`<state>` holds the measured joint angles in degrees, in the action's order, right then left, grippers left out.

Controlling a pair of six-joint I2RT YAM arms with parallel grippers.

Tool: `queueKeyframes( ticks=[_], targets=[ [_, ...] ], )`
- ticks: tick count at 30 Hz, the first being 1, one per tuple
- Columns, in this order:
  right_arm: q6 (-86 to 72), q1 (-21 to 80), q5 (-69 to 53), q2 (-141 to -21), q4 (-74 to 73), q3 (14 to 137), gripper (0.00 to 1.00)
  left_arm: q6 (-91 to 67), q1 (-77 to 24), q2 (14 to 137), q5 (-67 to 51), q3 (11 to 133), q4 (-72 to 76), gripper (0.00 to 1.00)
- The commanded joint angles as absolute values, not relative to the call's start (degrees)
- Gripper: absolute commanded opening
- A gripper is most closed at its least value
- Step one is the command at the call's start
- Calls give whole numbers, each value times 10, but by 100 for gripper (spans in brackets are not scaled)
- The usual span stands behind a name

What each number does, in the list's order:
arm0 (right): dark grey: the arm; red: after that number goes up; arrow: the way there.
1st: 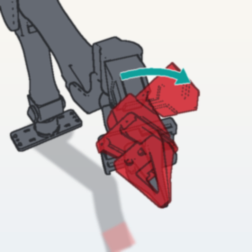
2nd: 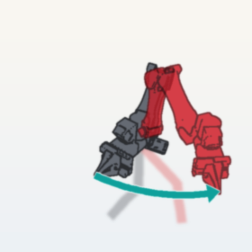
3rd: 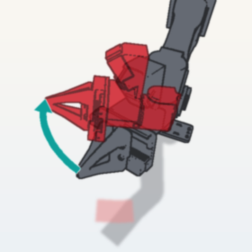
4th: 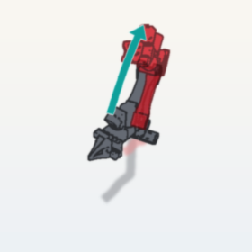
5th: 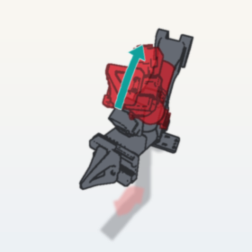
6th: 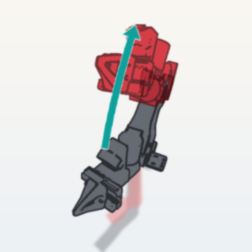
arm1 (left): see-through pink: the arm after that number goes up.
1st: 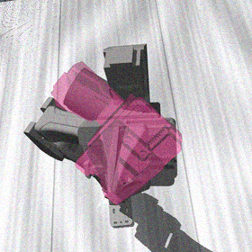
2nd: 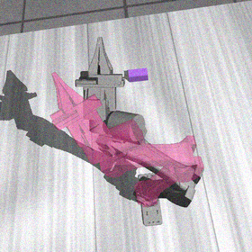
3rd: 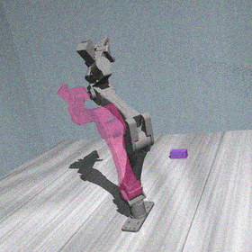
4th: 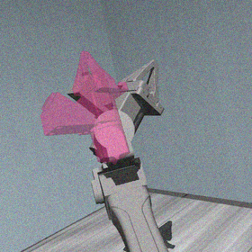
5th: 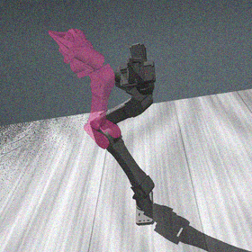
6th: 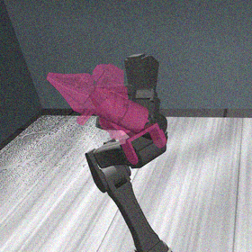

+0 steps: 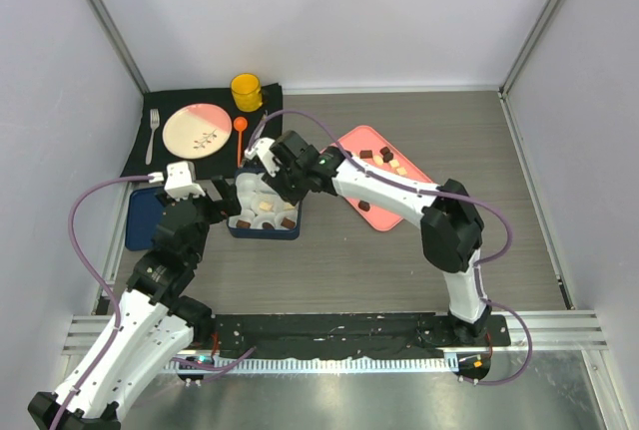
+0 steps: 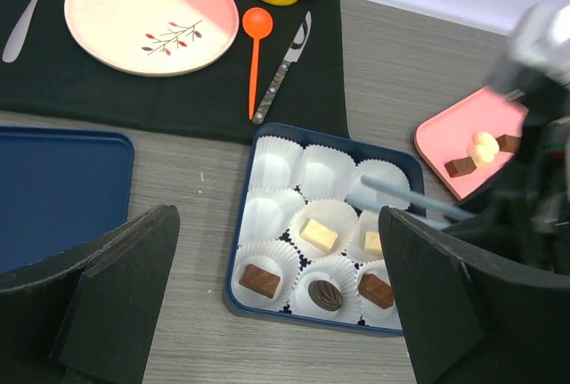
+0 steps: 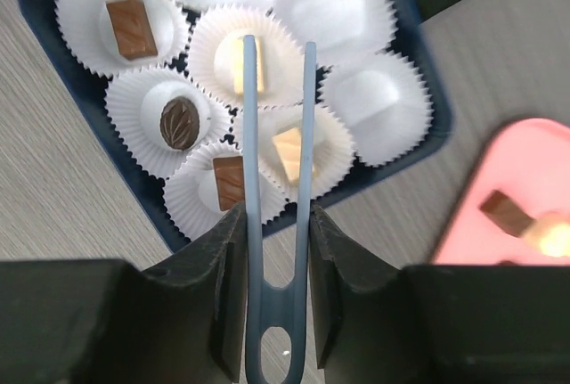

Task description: Pack the chocolate

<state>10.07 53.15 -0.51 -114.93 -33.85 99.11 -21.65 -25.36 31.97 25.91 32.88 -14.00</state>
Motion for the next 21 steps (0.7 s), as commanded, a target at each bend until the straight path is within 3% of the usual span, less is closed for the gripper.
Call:
queueKeyframes(
  ticks=[1,21],
  targets=[
    [76,523,37,-1070,-318,1003,32,-208,-250,316,266,354,-124,100],
    [-42,316,114,-887,-397,755,29,-210,-250,326,260,354,-124,100]
  ],
)
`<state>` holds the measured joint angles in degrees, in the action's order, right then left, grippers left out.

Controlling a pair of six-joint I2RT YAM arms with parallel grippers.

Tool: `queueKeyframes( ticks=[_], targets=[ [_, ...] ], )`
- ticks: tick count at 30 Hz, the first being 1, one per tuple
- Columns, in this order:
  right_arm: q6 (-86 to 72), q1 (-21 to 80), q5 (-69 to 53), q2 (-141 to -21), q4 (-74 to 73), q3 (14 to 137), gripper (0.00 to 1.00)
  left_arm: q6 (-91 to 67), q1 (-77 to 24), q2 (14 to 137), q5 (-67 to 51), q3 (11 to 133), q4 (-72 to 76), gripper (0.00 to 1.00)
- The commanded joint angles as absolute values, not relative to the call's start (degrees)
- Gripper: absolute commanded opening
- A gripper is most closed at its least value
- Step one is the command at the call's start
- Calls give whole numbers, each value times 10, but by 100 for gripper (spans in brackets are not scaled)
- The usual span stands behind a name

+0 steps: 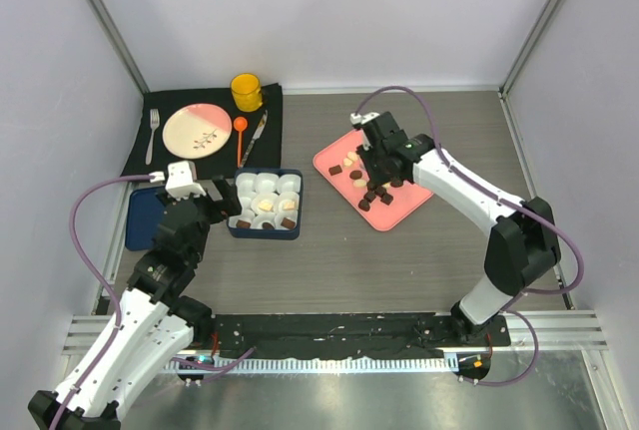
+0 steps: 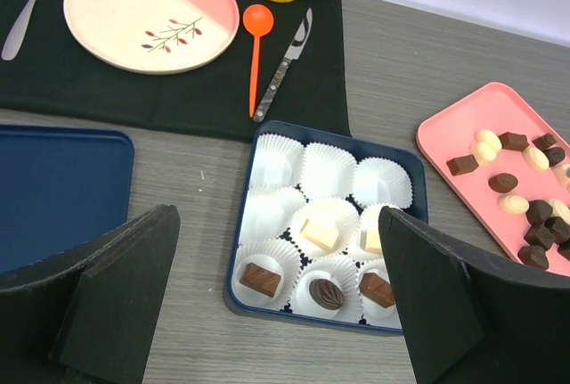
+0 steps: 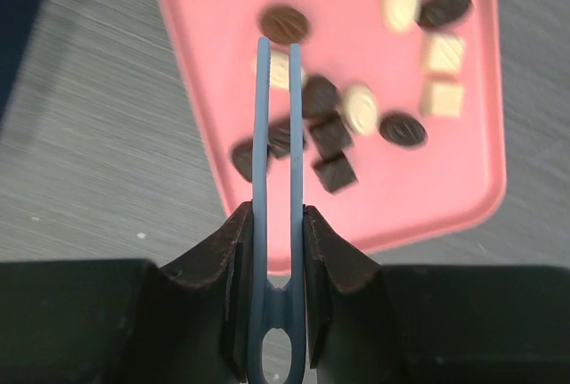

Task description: Pack the chocolate

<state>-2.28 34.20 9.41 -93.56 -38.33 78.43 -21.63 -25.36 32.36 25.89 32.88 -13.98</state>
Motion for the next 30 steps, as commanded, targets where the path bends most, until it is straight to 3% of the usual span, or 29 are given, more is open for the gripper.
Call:
queueKeyframes(
  ticks=[1,11,30],
  targets=[
    [-40,306,119,-883,-403,747,29,-211,-251,326,260,353,-124,100],
    [-4,232,95,-890,-422,715,29,-212,-250,325,257,353,-123,100],
    [52,225,55,-974,-421,770,35,-211,-251,322,258,353,-125,100]
  ],
)
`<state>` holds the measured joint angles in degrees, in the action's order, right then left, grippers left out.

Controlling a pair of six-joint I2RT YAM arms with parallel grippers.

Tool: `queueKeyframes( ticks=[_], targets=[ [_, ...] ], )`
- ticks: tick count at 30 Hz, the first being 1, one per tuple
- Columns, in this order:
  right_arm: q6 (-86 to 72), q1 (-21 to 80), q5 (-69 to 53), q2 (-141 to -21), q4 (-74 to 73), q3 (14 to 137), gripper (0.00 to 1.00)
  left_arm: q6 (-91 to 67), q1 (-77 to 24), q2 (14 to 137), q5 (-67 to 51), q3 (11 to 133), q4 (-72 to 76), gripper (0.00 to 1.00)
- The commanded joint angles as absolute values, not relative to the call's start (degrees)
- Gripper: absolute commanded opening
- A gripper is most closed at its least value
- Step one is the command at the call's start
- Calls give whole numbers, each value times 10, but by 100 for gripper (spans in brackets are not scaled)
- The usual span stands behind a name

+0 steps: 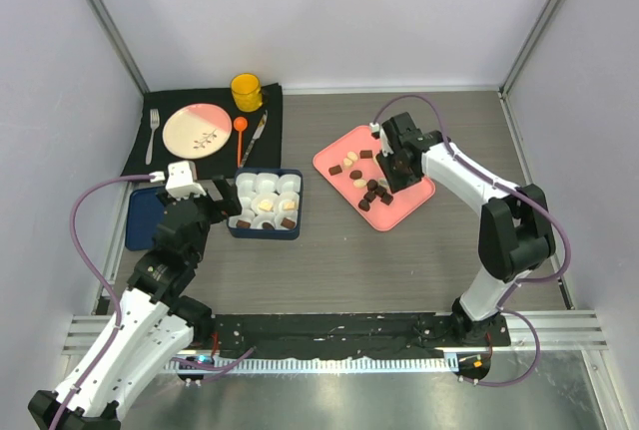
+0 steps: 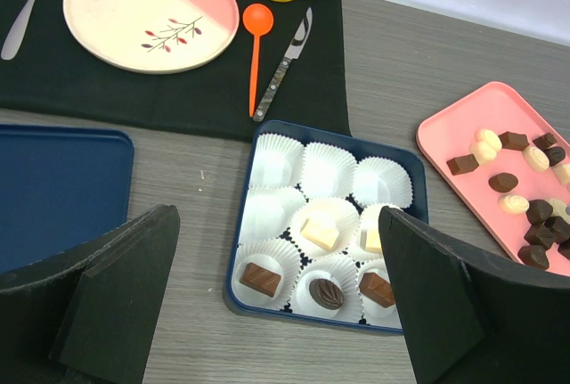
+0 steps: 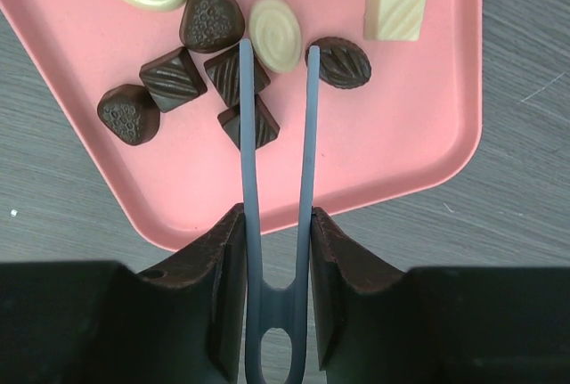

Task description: Pack the chocolate

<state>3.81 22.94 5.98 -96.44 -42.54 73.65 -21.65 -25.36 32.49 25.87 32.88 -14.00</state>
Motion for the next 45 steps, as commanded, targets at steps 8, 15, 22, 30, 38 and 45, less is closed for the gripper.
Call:
queueKeyframes(
  ticks=[8,15,22,30,38,45],
  targets=[
    [59,221,49,-996,-420,783,35,-210,-250,322,260,353,-123,100],
    [63,215,39,-1005,-422,777,35,-210,-251,322,261,353,-123,100],
    [64,213,29,-1016,-428,779,35,-210,-250,325,258,353,-122,100],
    [61,207,39,-1028,-434,786,35,-210,-250,327,258,353,-122,100],
    [62,207,59,-1005,-435,798,17,-211,-251,326,258,353,-122,100],
    [62,207,56,-973,-434,823,15,-211,-250,323,258,353,-123,100]
  ],
)
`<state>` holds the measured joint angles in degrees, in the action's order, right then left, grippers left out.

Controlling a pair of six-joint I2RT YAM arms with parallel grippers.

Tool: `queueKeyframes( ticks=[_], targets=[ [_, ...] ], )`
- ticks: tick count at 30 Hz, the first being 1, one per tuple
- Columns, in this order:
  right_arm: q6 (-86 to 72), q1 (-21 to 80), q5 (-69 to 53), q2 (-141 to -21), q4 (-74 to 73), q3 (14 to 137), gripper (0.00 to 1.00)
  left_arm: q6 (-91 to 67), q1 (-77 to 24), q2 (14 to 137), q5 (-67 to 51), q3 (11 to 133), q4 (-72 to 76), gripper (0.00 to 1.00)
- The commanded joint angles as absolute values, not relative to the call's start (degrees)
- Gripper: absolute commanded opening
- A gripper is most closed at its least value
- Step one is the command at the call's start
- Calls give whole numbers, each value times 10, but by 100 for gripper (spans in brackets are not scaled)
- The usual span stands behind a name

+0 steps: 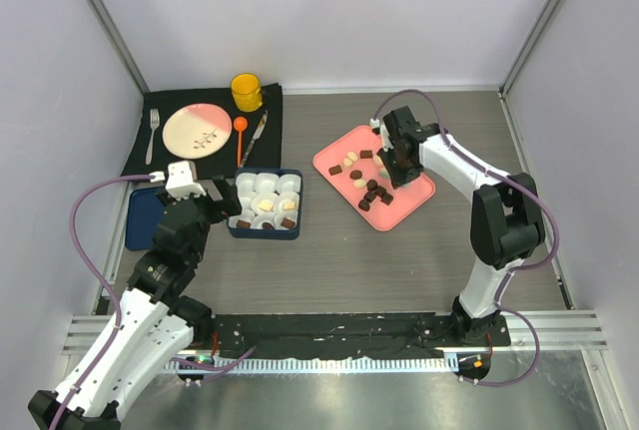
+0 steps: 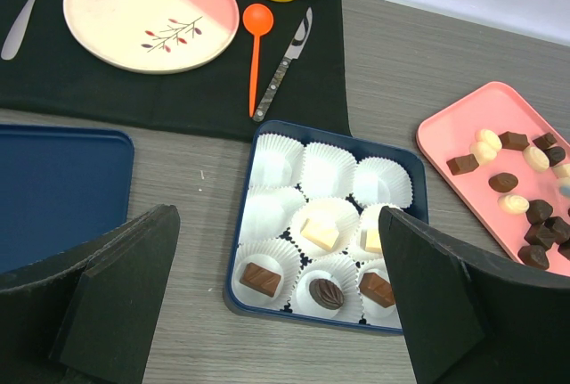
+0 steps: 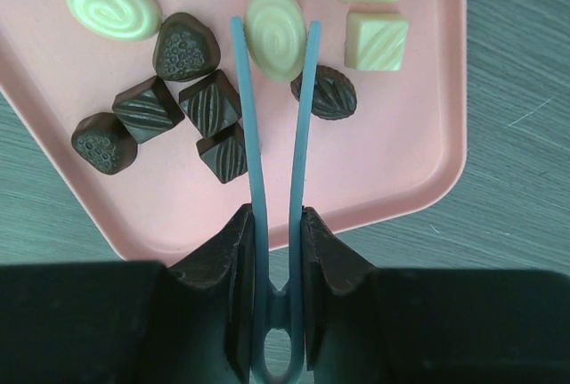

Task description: Pack the chocolate

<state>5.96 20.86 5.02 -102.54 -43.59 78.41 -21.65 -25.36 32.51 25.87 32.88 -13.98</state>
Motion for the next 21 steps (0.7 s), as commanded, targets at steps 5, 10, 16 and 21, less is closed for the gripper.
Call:
queueKeyframes(
  ticks=[5,10,16,21],
  targets=[
    [61,221,33,-944,-431,846,15,-211,-250,323,258,353,-123,100],
    [58,264,19,-932,-410,873,15,-210,-250,323,257,354,-122,100],
    [55,359,20,-961,-366,912,15,-208,-250,322,258,355,-127,100],
    [55,423,8,-997,-328,950,15,-207,-250,315,258,356,-126,100]
  ],
)
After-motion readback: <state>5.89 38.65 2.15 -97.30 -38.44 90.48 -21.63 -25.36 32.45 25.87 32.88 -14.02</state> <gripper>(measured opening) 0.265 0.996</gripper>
